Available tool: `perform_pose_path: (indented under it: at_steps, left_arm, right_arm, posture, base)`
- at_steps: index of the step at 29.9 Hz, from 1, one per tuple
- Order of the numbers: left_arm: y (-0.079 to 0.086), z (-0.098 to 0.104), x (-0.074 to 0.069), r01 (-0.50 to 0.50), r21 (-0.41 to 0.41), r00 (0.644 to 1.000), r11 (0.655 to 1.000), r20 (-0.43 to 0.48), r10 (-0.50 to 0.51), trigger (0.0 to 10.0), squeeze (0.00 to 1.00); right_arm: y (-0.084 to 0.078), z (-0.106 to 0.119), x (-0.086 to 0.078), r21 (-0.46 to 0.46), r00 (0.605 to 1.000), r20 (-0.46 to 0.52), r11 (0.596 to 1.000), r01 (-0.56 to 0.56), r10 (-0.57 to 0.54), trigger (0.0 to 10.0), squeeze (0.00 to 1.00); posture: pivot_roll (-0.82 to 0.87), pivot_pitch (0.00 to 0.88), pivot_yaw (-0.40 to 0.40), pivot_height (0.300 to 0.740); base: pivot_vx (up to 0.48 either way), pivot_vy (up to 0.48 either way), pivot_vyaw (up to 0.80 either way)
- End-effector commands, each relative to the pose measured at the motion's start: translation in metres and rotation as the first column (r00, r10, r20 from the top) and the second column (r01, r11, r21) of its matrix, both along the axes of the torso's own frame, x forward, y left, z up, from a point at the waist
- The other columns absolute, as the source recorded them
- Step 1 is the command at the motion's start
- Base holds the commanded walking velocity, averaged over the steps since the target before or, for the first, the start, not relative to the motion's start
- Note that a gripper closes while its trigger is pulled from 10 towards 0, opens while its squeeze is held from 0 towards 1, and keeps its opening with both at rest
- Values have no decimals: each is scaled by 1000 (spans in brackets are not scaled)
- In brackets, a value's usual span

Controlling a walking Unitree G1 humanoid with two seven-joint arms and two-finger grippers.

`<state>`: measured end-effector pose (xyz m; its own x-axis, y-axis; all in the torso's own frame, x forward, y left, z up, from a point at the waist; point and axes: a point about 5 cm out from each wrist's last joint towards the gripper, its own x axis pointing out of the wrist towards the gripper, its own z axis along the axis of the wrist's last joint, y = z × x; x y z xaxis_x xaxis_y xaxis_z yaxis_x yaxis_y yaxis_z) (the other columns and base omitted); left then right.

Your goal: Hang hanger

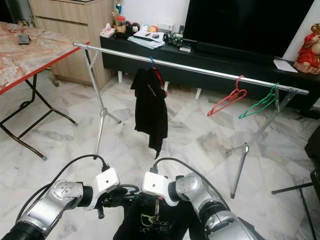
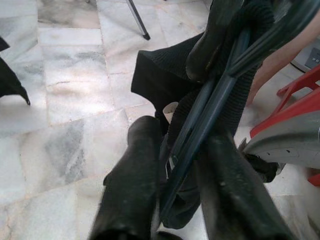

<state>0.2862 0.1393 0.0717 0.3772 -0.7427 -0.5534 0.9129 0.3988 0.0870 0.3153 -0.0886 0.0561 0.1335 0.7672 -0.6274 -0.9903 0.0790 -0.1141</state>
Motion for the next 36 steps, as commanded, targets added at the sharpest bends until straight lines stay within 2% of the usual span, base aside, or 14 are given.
perform_pose_path:
  at_steps: [1, 21, 36]
  left_arm:
    - [-5, -1, 0, 25, 9, 1000, 1000, -17, -25, 0, 0]
    - [-8, 1, 2, 34, 1, 999, 999, -3, -34, 0, 0]
    - [-9, 3, 3, 41, -12, 999, 999, 19, -41, 0, 0]
  right_arm:
    - [3, 11, 8, 41, 999, 32, 999, 11, -12, 10000, 0]
    - [1, 15, 10, 38, 1000, 30, 999, 2, -3, 10000, 0]
    - [-12, 12, 7, -65, 997, -37, 995, -76, 74, 10000, 0]
  posture:
    - [170, 10, -131, 740]
    - [166, 25, -140, 740]
    - [157, 31, -151, 740]
  base:
    - [0, 0, 0]
    - [0, 0, 0]
    - [0, 0, 0]
